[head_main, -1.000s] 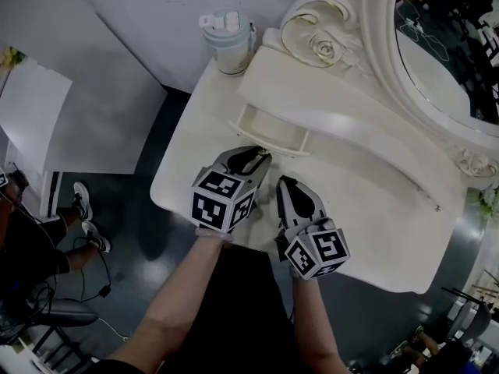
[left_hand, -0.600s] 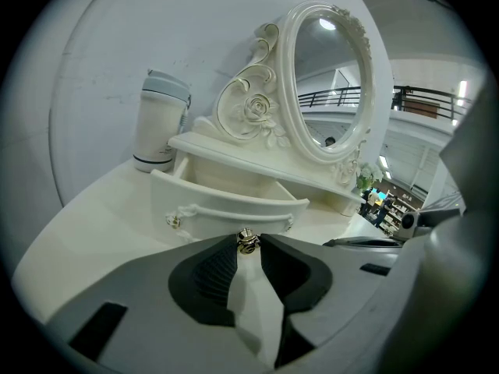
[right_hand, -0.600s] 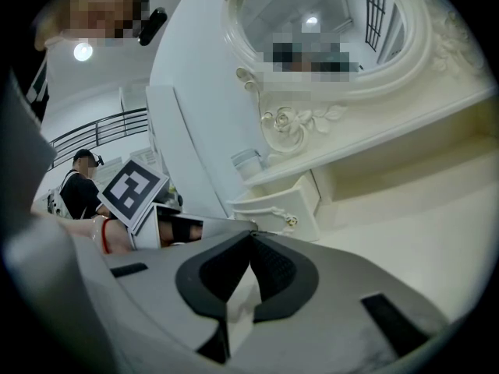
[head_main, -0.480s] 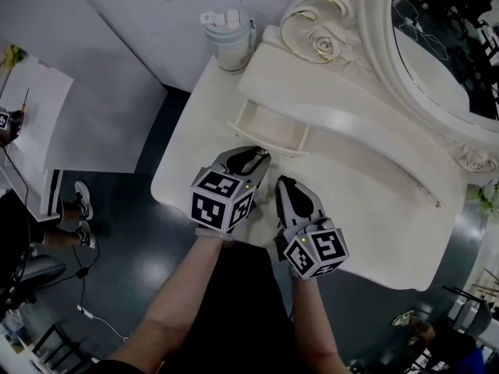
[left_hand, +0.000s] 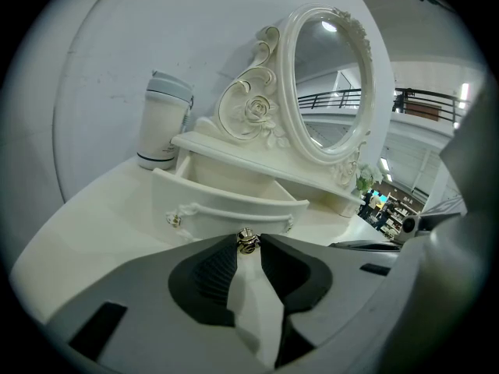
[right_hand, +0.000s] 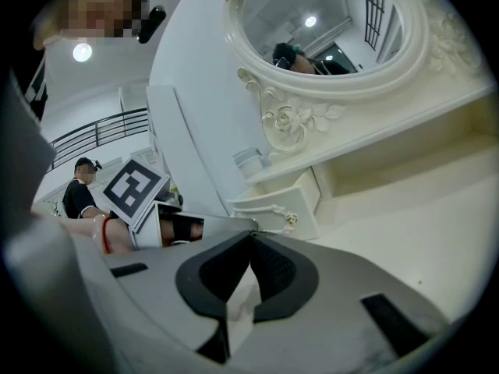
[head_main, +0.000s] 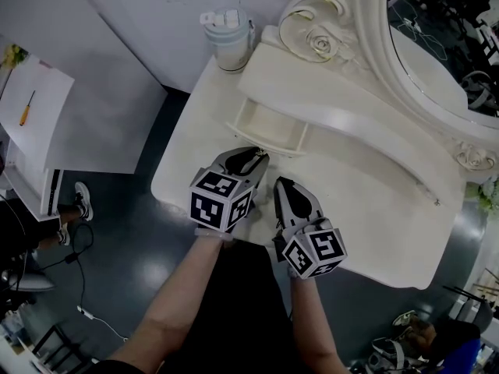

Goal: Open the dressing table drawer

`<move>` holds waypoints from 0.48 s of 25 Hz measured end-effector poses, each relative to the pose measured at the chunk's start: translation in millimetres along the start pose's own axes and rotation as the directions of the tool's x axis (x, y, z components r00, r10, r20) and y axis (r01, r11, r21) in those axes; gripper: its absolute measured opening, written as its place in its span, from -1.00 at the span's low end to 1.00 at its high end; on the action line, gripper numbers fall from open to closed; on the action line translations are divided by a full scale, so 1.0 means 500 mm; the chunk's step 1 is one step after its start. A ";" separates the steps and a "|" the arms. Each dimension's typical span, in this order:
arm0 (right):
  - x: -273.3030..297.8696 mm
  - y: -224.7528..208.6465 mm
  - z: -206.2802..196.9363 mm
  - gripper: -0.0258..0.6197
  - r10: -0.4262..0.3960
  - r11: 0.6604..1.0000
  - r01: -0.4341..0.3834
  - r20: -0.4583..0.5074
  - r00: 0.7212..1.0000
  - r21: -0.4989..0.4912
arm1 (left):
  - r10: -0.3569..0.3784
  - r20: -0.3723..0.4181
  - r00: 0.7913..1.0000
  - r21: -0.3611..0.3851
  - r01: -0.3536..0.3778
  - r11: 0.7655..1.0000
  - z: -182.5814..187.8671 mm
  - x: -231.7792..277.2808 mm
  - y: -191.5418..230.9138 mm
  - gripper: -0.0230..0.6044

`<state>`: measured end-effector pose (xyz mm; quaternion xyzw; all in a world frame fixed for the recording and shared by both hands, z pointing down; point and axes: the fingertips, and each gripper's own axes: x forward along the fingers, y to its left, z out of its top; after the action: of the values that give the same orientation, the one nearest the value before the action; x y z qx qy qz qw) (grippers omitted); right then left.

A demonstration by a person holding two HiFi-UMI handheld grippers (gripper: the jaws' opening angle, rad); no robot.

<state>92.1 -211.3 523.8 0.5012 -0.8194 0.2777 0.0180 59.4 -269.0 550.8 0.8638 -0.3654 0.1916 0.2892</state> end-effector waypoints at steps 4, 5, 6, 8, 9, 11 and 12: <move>-0.003 -0.001 -0.002 -0.90 -0.006 1.000 0.006 0.000 1.000 0.003 | 0.000 0.003 1.000 0.012 0.000 1.000 0.001 0.000 0.000 -0.56; -0.004 -0.001 -0.002 -0.90 -0.008 1.000 0.008 0.001 1.000 0.006 | 0.000 0.004 1.000 0.018 -0.001 1.000 0.002 0.000 0.000 -0.56; -0.006 -0.002 -0.002 -0.90 -0.010 1.000 0.010 0.003 1.000 0.011 | 0.001 0.005 1.000 0.025 -0.001 1.000 0.002 0.000 0.000 -0.55; -0.010 -0.005 -0.001 -0.91 -0.014 1.000 0.014 0.009 1.000 0.025 | -0.002 0.014 1.000 0.033 0.001 0.999 0.003 -0.002 -0.005 -0.51; -0.012 -0.006 0.000 -0.90 -0.016 0.999 0.016 0.014 1.000 0.032 | -0.003 0.022 1.000 0.035 0.002 0.999 0.005 -0.004 -0.007 -0.44; -0.016 -0.007 0.004 -0.90 -0.020 0.999 0.019 0.025 0.999 0.040 | 0.000 0.044 0.999 0.044 -0.002 0.999 0.010 -0.012 -0.010 -0.39; -0.018 -0.005 0.007 -0.90 -0.021 0.999 0.019 0.030 0.999 0.038 | 0.003 0.051 0.999 0.050 -0.006 0.999 0.012 -0.016 -0.011 -0.39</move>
<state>99.7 -206.4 519.4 0.5137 -0.8091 0.2852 -0.0012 58.9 -265.7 539.8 0.8747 -0.3695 0.1792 0.2575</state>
